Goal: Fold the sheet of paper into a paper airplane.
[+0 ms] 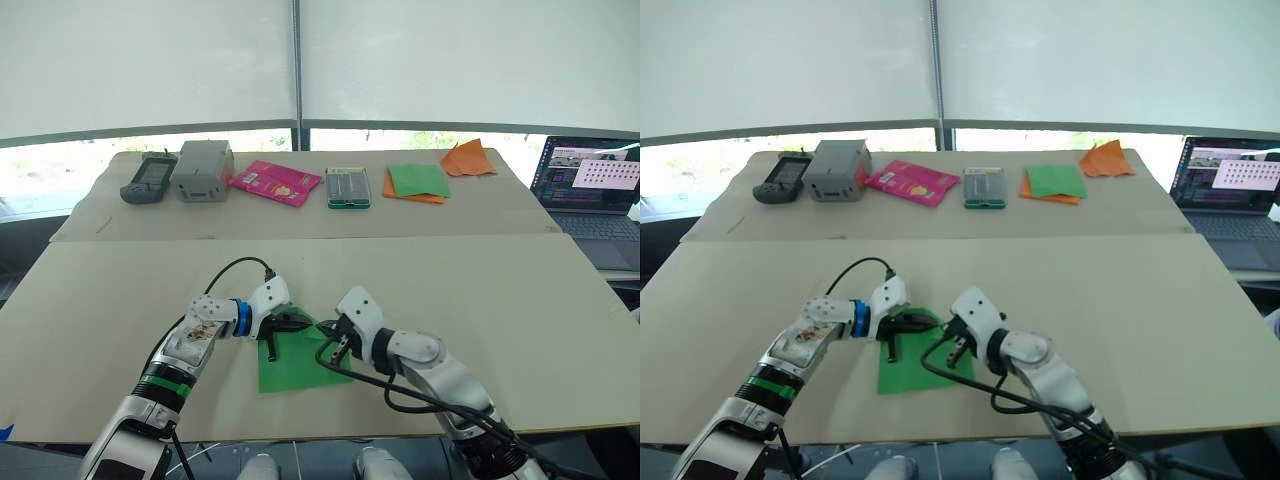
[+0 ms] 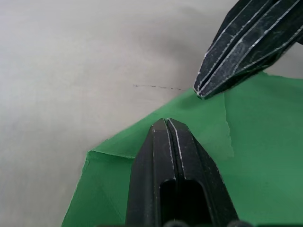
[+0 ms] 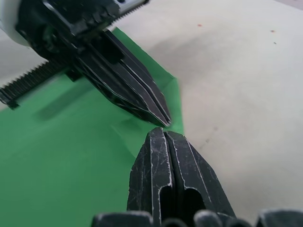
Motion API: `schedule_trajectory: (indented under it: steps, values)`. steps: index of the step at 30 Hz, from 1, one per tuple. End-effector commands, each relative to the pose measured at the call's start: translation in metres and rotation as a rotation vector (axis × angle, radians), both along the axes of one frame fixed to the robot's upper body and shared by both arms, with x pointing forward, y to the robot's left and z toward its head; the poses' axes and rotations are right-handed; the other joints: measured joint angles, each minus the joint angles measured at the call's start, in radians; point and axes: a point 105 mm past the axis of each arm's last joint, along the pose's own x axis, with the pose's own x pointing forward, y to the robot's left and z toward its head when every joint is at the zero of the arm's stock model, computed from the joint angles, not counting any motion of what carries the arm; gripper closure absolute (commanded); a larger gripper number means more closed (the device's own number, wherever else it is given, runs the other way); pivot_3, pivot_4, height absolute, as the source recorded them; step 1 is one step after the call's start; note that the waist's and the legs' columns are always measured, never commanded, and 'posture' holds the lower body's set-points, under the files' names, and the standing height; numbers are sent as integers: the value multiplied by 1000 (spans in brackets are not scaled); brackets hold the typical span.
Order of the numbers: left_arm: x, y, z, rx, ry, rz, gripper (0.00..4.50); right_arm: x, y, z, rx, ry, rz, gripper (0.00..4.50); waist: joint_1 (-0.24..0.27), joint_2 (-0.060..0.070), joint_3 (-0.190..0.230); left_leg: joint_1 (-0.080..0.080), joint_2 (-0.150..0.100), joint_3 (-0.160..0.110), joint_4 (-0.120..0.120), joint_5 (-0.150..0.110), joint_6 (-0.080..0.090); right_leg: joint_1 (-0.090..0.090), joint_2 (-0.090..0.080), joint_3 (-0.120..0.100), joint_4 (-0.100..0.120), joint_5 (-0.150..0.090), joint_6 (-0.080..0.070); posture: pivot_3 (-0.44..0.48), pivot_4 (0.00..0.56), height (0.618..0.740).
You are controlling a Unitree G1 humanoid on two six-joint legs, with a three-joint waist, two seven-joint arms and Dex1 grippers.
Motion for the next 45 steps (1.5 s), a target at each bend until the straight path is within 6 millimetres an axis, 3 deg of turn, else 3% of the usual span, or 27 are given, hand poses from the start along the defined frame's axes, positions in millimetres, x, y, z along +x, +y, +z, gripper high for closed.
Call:
schedule_trajectory:
  steps: [1,15,22,28,34,38,45]
  values:
    - [-7,8,-21,63,67,23,4500,6,2,11,22,-43,11,4482,0,0,0,0,0,0,0,0,0,0,0,0,0,0,0,0,150,740]
    - [-6,8,-20,59,64,28,4500,9,0,-18,-43,29,6,4482,-1,0,0,0,0,0,0,0,0,0,0,0,0,0,1,0,150,740]
    - [-4,12,-21,65,80,58,4500,14,10,-20,-78,27,35,4482,-4,1,-1,2,0,0,0,0,0,1,0,0,0,0,1,0,150,740]
    - [12,15,-15,36,86,157,4500,15,10,-25,-113,35,29,4482,-5,0,-3,3,0,0,0,0,0,2,0,0,0,0,1,0,150,740]
    - [8,15,-19,44,103,137,4500,16,19,-23,-106,41,42,4482,-7,0,-3,3,0,0,0,0,0,2,0,0,1,1,1,0,150,740]
    - [3,18,-24,77,105,124,4500,18,16,-34,-159,86,26,4482,-8,0,-4,4,0,0,0,0,0,2,1,0,1,1,1,0,150,740]
    - [1,28,-33,144,85,128,4500,17,17,-32,-160,89,31,4482,-10,0,-5,5,1,0,-1,0,0,2,1,0,1,0,1,0,150,740]
